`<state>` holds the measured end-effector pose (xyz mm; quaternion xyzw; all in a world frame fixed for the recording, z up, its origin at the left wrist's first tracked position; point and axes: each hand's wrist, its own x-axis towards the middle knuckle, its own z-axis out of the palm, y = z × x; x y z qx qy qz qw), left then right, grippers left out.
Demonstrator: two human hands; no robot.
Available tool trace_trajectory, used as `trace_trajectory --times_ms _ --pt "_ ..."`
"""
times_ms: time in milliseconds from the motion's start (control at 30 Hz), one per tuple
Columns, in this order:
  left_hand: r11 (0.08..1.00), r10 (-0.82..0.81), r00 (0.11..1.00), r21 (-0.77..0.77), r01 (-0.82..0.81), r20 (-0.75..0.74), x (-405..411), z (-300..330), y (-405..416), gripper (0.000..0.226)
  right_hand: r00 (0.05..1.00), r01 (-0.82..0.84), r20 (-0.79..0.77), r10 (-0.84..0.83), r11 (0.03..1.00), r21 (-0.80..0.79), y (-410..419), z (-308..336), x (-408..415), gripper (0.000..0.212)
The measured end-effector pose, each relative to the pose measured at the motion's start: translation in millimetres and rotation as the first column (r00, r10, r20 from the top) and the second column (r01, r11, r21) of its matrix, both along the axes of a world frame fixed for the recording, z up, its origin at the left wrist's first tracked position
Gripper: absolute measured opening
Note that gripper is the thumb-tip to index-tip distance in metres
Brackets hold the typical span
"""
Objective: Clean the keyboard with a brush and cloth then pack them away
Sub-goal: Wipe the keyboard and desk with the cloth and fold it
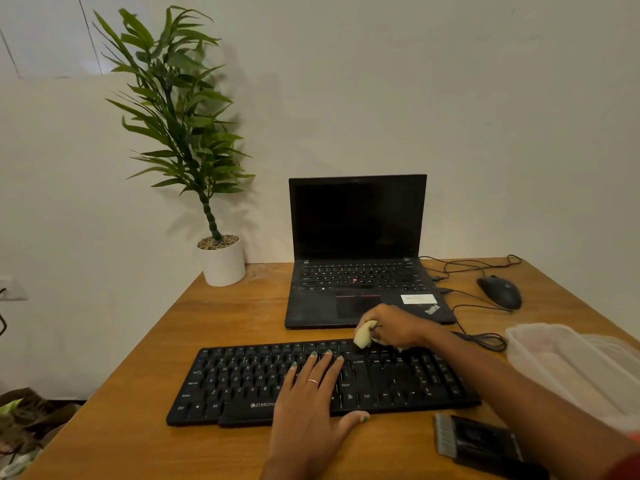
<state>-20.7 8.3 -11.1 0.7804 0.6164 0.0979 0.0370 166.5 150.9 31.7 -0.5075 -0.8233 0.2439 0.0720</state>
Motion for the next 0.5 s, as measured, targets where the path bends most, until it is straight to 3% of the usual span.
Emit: trace_trajectory --times_ms 267,500 --pt "1.0 0.007 1.0 -0.02 -0.007 0.022 2 -4 2 0.104 0.948 0.104 0.314 -0.052 0.983 -0.15 6 37 69 0.034" --pt "1.0 0.015 1.0 -0.021 -0.014 0.017 2 -4 1 0.103 0.994 -0.033 0.104 0.044 0.994 -0.101 4 20 0 0.027"
